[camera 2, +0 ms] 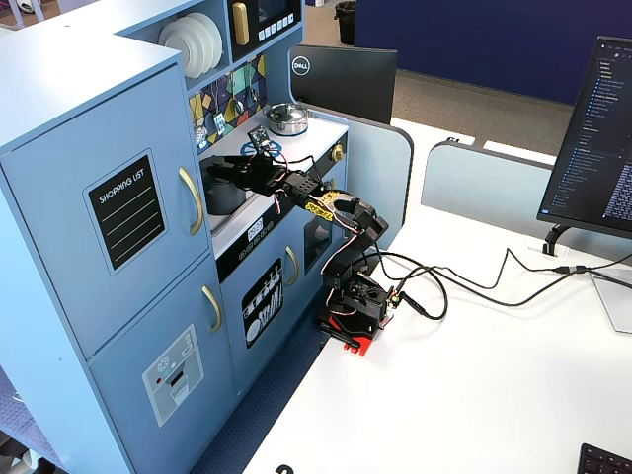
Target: Take off the lid from the gray recipient and place it on the counter
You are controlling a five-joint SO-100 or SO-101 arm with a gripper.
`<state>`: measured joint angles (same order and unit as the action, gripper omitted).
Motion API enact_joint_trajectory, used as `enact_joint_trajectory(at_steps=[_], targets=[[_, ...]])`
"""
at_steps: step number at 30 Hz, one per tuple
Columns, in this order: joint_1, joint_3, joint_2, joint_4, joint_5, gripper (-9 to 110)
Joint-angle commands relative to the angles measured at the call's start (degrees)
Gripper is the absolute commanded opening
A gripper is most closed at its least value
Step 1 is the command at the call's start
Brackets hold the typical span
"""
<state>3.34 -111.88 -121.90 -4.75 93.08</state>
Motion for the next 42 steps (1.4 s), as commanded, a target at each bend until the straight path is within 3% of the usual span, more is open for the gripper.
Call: enact_joint_trajectory(at_steps=[1,6,12,19,29,34,42], targets=[[-0.8,5.4,2.1,2.4,0.5,13],[-1.1,5.4,3.1,2.9,0.3,0],[-1.1,6.5,2.3,4.2,-0.7,0],[1.1,15.8,0.4,-3.8,0.1,0],[19.4,10.6,-5.6,-5.7,-3.4,0],[26.3,1.1,-3.9,4.4,-3.1,0],[28.8,-4.9,3.8,14.3,-2.9,0]])
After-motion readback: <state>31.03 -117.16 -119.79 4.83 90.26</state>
